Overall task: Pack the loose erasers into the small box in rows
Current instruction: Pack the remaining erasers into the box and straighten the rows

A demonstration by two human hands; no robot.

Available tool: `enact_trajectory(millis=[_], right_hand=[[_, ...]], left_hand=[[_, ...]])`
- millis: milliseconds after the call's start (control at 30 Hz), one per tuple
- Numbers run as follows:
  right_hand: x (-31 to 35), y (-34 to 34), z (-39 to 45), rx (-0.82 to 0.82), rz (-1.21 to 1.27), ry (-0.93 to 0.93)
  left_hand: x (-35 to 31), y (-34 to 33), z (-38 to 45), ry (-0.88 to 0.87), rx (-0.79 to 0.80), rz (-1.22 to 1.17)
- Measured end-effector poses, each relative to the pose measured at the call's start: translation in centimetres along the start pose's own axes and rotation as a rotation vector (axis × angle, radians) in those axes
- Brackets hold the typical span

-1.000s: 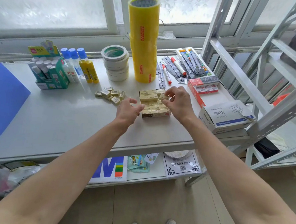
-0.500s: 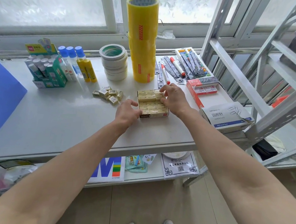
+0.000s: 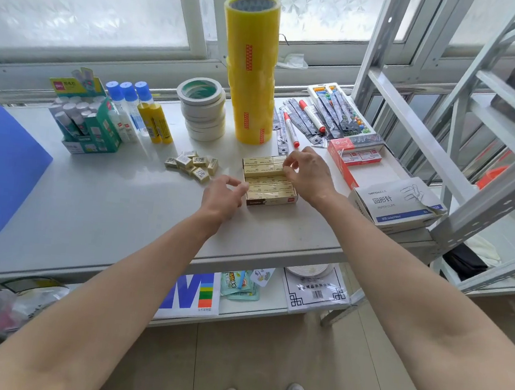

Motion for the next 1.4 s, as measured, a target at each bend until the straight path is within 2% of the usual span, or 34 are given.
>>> enact_trajectory(millis=[100, 200, 333, 467, 600, 733, 900, 1133, 1267, 1400], right_hand=[[0.3, 0.5, -0.8, -0.059, 0.032, 0.005], [2.1, 0.4, -2.1, -0.077, 0.121, 0.056], [5.9, -1.9, -4.4, 0.139, 0.309, 0.175], [7.5, -3.6, -5.9, 0.293, 0.395, 0.217], [7.4, -3.9, -6.1, 0.323, 0.429, 0.191], [6.3, -4.1, -5.9, 0.388, 0.624, 0.094], [5.2, -3.8, -5.9, 0.374, 0.716, 0.045], [4.9, -3.8, -6.1, 0.387, 0.842, -0.017], [3.3, -4.0, -5.6, 0.338, 0.920, -0.115], [3.0, -4.2, -5.5, 0.340, 0.901, -0.126]], left_hand=[[0.3, 0.5, -0.6, 0.089, -0.034, -0.241], [0.5, 0.2, -1.4, 0.214, 0.006, -0.512], [0.1, -0.5, -1.8, 0.254, 0.089, -0.695], [-1.2, -0.4, -1.9, 0.151, 0.138, -0.641], [-1.7, -0.2, -2.1, 0.087, 0.162, -0.591], [-1.3, 0.5, -2.1, 0.083, 0.145, -0.621], [-0.5, 1.2, -2.3, 0.049, 0.162, -0.450], [-1.2, 1.0, -2.6, 0.034, 0.164, -0.570], [-1.6, 1.1, -2.6, -0.032, 0.187, -0.532], [-1.9, 0.8, -2.8, -0.069, 0.217, -0.503]])
Point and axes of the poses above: each hand's wrist, its own z-axis towards the middle knuckle, its own y-axis out of the back of the hand, x = y × z, the point moved 10 cm from there along z, towards the middle knuckle, and after that the axes turned 10 degrees about -y, right-handed, at the moved point
